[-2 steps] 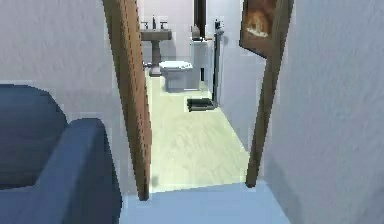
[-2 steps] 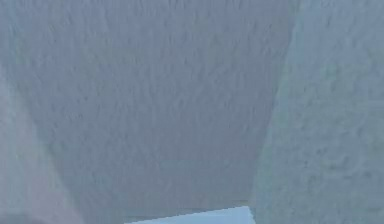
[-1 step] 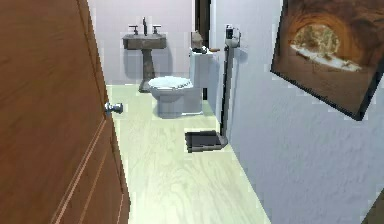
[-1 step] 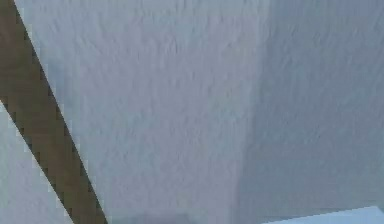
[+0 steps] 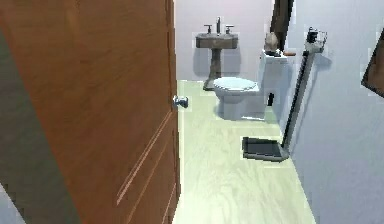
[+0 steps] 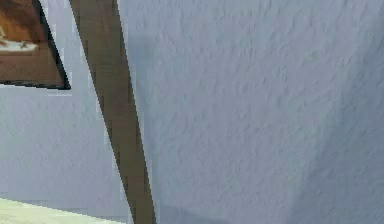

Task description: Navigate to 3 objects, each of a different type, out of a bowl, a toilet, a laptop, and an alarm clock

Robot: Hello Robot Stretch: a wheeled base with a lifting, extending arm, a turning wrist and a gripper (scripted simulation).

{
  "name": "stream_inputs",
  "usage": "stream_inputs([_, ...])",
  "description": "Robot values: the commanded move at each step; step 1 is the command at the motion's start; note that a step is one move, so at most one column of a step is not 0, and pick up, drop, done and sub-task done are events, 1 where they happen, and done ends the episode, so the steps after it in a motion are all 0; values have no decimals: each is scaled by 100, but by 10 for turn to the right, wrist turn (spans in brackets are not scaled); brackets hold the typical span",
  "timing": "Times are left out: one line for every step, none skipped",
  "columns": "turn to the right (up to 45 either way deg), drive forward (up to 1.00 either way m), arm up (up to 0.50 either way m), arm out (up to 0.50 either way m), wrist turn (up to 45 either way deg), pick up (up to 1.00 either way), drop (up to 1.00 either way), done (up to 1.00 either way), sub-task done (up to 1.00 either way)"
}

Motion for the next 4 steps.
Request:
stream_inputs([0,10,0,0,0,0,0,0,0])
stream_inputs([150,0,0,0,0,0,0,0,0])
stream_inputs([0,90,0,0,0,0,0,0,0])
stream_inputs([0,30,0,0,0,0,0,0,0])
